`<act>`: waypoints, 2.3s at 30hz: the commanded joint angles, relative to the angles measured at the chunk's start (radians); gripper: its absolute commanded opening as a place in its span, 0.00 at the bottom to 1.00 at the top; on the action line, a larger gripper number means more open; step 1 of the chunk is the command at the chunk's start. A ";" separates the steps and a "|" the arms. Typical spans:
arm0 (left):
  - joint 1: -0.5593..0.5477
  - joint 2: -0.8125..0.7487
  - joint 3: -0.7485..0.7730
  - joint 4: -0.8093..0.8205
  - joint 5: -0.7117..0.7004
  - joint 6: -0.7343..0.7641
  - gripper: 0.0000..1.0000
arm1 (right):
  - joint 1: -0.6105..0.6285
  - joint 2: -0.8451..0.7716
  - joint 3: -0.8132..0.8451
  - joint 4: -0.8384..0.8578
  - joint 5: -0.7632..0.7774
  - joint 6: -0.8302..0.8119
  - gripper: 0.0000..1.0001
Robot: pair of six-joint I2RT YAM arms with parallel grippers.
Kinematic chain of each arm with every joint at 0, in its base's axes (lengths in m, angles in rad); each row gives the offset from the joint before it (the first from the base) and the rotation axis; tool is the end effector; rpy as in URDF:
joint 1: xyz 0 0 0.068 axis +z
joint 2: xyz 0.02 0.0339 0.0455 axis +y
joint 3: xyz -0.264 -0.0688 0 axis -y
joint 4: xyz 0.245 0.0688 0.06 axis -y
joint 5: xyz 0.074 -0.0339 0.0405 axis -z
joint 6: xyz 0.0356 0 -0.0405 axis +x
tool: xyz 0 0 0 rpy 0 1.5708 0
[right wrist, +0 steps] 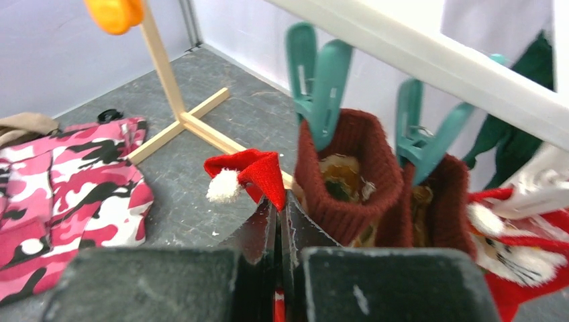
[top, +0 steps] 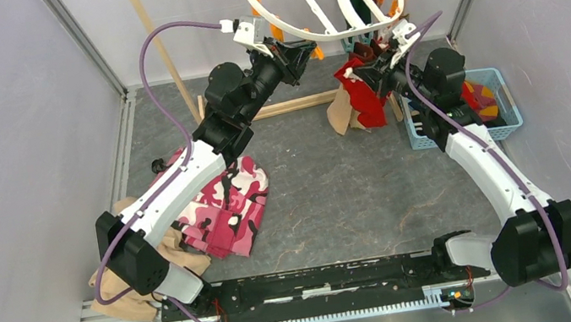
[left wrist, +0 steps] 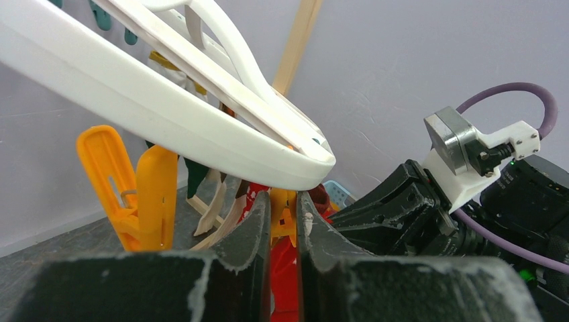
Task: Clip the socks to the hanger
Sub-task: Open the clamp at the hanger, then clamp the sock onto the hanger.
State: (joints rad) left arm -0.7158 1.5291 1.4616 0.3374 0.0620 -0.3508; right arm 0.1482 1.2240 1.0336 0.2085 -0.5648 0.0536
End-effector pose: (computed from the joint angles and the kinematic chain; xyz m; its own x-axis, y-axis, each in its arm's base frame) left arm 0.2725 -0.2399 0.4498 -0.0516 -0.4097 -0.9108 0.7265 0.6103 -0.3157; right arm 0.2803 0.0611 0.3762 -0.0172 0.0432 -0.9989 -0.6540 0.7552 0.0439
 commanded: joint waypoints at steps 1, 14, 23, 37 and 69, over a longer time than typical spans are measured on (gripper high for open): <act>-0.005 0.006 0.047 0.025 0.030 0.044 0.05 | -0.002 -0.018 0.029 0.022 -0.152 -0.028 0.00; -0.005 -0.001 0.044 0.033 0.066 0.035 0.05 | 0.020 0.060 0.124 0.085 -0.292 0.165 0.00; -0.005 -0.007 0.042 0.044 0.092 0.019 0.05 | 0.042 0.114 0.186 0.090 -0.263 0.306 0.00; -0.005 -0.011 0.037 0.045 0.098 0.030 0.05 | 0.043 0.133 0.196 0.179 -0.273 0.481 0.00; -0.005 0.008 0.058 0.027 0.117 0.070 0.04 | -0.001 0.121 0.199 0.345 -0.365 0.672 0.00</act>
State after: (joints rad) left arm -0.7158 1.5291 1.4685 0.3458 0.1429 -0.3496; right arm 0.1455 1.3495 1.1889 0.4641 -0.8829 0.6781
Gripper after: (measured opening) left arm 0.181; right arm 0.014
